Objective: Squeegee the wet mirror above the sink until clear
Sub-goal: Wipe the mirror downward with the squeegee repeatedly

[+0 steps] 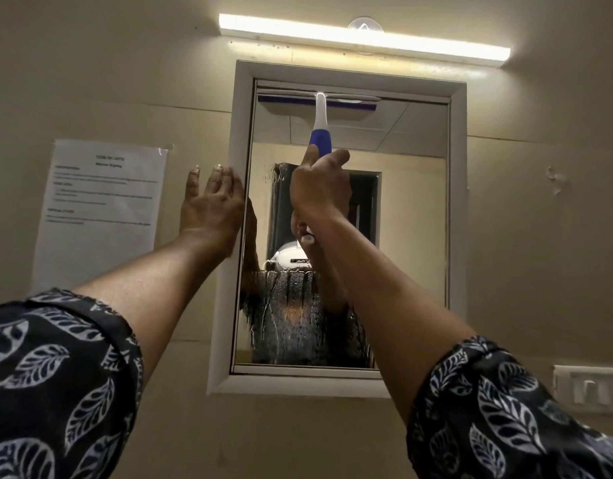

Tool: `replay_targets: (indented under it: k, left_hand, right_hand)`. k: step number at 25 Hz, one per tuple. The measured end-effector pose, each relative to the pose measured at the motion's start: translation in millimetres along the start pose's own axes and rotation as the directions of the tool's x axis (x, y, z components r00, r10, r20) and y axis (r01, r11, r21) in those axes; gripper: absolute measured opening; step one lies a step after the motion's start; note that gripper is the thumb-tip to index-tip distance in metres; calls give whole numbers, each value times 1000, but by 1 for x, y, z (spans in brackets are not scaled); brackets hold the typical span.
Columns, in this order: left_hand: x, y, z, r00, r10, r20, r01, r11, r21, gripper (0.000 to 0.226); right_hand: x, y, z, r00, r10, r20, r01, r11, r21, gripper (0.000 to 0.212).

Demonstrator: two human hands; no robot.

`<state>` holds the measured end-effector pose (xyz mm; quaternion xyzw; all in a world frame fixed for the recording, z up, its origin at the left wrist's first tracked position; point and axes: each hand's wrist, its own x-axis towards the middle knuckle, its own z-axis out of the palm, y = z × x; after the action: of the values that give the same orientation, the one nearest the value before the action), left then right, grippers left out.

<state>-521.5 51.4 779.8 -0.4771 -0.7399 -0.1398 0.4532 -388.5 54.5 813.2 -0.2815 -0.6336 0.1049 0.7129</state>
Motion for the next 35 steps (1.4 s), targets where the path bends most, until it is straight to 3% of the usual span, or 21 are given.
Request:
replay_targets:
  k: [5,8,12,14,24,29,35]
  left_hand:
    - [2,0,3,1000,6,-11,-6,1000,1,112]
    - [3,-1,4,1000,6,-12,-6,1000,7,113]
    - [2,0,3,1000,7,-8,-7,1000,2,114]
    - [2,-1,2,1000,5,8,-5,1000,-1,118]
    - [1,-5,1,999,16,28,-17,1000,9,124]
    - [0,-4,0,1000,10,20,-9,1000,-21,120]
    - [-2,-7,-1,1000,4,15,-3,999,-49,119]
  right_hand:
    - [7,0,8,1000,4,21,-4,1000,1,34]
    - [8,0,7,990,72,123,-86,990,114,33]
    - [10,2,-1,916,153,371,-329,816,475,22]
    - [10,2,-2,883,164,439,-406,734,544,25]
    - [2,-8,-11,869,268,417,-442,798,410,37]
    - [-73,43,-8,892,288,349,-415,828,376,33]
    - [-146,70,-30,822,346,453,-522,775,355,26]
